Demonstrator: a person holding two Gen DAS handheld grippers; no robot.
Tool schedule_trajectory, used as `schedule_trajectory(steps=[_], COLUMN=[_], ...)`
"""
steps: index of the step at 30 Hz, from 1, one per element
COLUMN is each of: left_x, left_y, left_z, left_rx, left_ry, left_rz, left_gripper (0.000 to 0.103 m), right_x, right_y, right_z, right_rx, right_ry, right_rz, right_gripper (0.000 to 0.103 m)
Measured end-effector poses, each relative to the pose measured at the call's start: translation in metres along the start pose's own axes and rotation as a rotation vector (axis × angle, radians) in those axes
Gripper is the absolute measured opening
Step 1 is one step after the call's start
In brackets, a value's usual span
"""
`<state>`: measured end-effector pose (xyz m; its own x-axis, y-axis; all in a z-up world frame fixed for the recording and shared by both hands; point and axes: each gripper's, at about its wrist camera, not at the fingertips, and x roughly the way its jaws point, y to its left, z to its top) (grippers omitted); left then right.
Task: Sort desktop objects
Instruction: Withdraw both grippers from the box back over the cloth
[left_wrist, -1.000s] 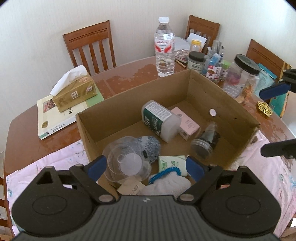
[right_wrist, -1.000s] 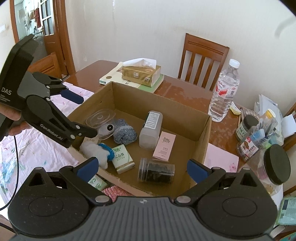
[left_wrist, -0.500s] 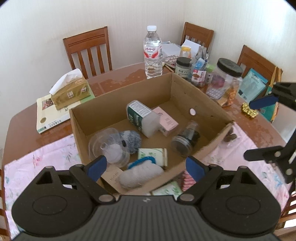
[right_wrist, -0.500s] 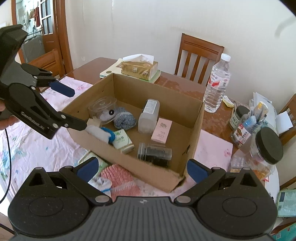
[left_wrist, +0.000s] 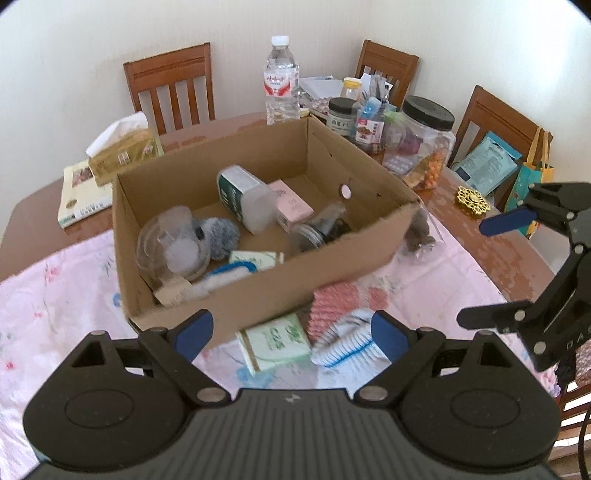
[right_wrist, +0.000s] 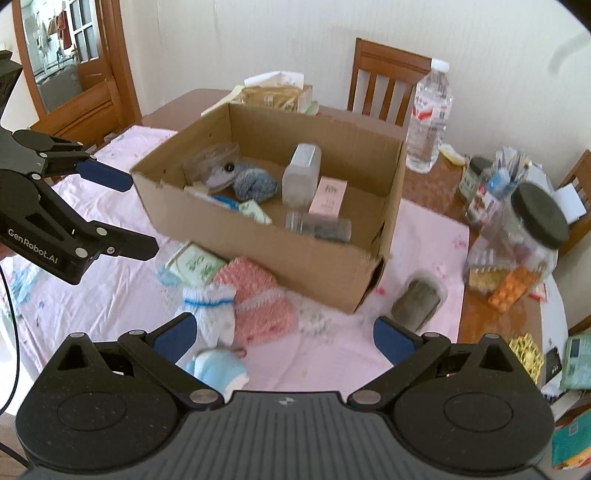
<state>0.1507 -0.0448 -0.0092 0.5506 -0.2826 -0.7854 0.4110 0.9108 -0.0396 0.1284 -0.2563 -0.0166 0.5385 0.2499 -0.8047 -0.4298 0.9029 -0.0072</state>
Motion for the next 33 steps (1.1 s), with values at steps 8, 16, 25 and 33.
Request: schedule_trajectory(steps=[8,16,25,33], left_x=[0.015,0.034,0.061,0.077], left_y=[-0.013,-0.028,-0.041,-0.032], left_z=[-0.018,-0.019,-0.015,-0.021], left_rx=[-0.079,-0.113,-0.063,-0.122], left_ry=[0.022,0.025,0.04,0.057], left_rz=[0.008,0.002,0.056,0.041], left_gripper=[0.092,0.092,0.093,0.099], right_x=[0.004,0.002,0.001,0.005], right_y=[0.008,0.0,-0.007,-0.013], right_z=[-0.035,-0.061,-0.076,-0.085], right_rx=[0.025,0.148,0.253,0.323], right_ry=[0.025,0.029,0.023,0.031], right_rz=[-0.035,-0.027,-0.028,-0.019], right_gripper=[0.103,0.103,0.103,0.103])
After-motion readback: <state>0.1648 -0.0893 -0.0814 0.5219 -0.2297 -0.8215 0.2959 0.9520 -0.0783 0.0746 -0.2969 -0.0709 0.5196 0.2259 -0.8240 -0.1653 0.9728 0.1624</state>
